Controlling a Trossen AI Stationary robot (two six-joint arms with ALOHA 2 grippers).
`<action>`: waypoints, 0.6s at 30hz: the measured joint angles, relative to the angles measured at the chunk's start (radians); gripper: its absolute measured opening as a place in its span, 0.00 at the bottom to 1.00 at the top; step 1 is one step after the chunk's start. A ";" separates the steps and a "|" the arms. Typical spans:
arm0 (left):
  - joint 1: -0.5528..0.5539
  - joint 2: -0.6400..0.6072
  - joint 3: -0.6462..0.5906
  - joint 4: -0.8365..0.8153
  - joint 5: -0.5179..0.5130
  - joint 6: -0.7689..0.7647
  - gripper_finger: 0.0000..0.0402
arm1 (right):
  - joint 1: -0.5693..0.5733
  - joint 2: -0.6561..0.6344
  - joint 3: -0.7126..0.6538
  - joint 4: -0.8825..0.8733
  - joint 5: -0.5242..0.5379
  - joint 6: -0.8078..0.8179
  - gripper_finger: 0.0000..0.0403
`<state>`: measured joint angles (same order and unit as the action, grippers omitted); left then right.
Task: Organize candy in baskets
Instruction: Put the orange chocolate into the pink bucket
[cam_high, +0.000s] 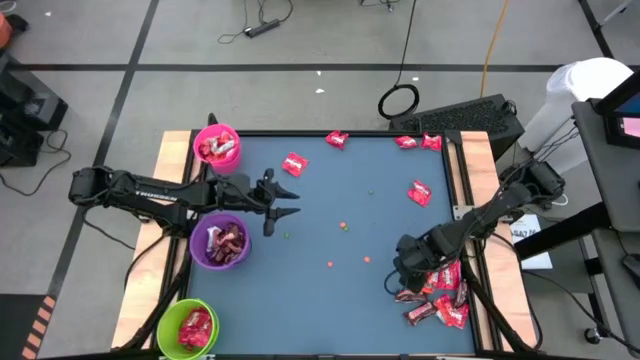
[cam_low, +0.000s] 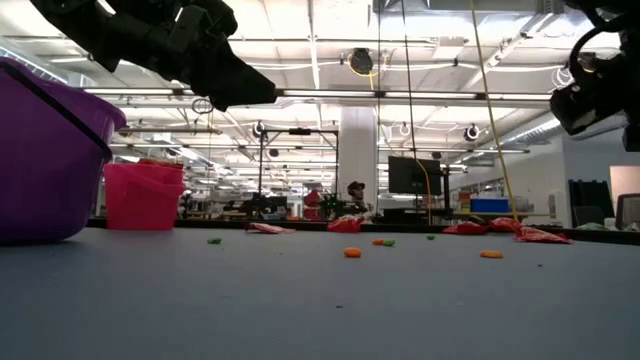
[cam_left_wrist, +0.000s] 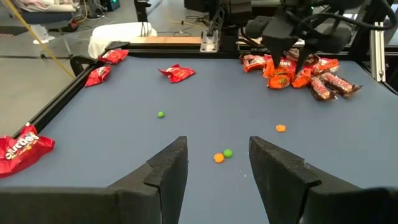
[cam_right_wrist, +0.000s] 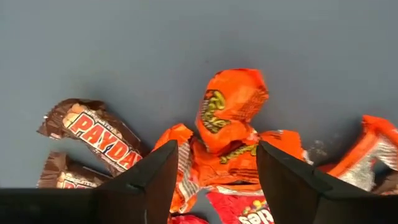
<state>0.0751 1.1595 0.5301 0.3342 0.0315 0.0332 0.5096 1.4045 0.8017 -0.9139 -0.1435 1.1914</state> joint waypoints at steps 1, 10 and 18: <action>0.000 0.000 0.000 0.000 0.000 0.000 0.44 | 0.005 0.010 0.000 0.007 0.004 -0.003 0.50; 0.000 0.000 0.000 0.001 -0.002 0.000 0.44 | 0.016 0.132 0.000 0.022 0.041 -0.066 0.45; 0.000 0.000 0.000 0.001 -0.002 -0.001 0.44 | 0.014 0.142 0.000 0.061 0.082 -0.128 0.13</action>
<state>0.0750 1.1595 0.5301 0.3352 0.0293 0.0322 0.5236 1.5466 0.8021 -0.8529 -0.0615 1.0639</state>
